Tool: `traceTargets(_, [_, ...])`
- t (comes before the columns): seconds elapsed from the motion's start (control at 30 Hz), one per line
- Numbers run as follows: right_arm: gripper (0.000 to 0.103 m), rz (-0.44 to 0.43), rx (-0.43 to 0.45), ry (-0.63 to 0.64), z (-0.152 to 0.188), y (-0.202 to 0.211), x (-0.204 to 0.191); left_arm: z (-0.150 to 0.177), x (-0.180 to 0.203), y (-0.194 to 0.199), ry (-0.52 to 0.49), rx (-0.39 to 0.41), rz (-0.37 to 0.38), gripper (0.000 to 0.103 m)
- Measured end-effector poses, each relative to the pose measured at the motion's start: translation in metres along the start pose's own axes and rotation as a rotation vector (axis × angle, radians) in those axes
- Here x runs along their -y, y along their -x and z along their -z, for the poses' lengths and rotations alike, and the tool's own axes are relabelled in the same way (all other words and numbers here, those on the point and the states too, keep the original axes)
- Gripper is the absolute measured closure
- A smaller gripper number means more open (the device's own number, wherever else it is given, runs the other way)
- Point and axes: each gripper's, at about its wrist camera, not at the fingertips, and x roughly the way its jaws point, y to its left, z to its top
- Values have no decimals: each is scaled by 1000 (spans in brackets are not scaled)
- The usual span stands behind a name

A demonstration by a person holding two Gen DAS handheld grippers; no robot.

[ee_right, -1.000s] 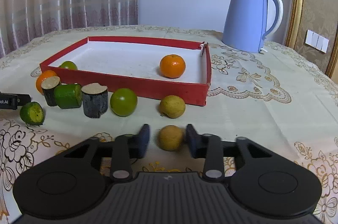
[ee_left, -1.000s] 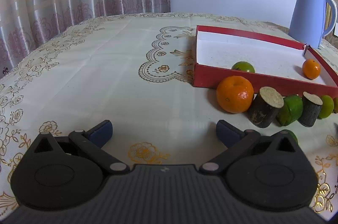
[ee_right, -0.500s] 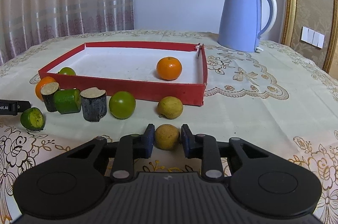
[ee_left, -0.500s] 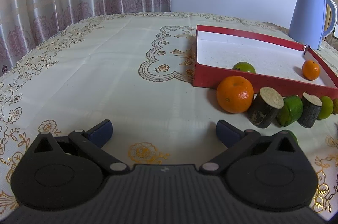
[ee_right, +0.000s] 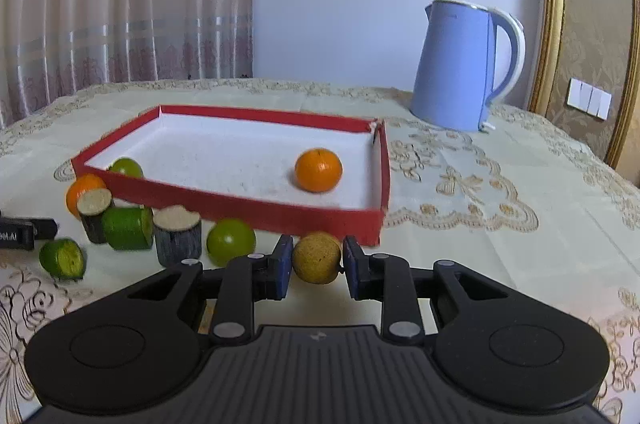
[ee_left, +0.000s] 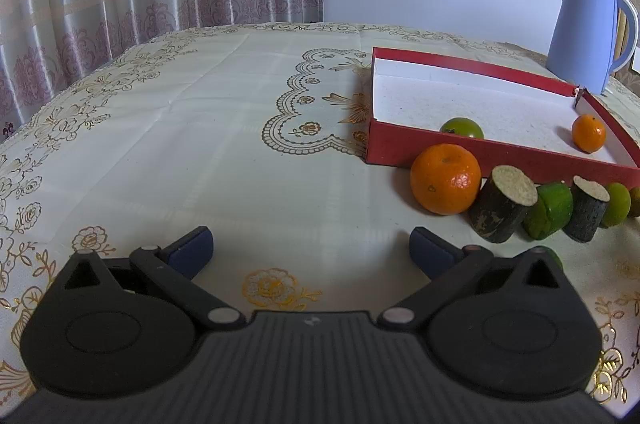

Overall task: Organize fruits
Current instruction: 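Carry the yellow-brown fruit into the tray and open the right tool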

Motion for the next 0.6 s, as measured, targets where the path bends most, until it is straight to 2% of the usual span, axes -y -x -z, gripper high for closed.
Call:
traceTargets(0.4, [77,-13,24,19,-47,-30,-11,0,0,0,0,0,1,0])
traceTargets(0.6, [77,-11,-17,46,-59,-65,-23,0,0,0,1,0,1,0])
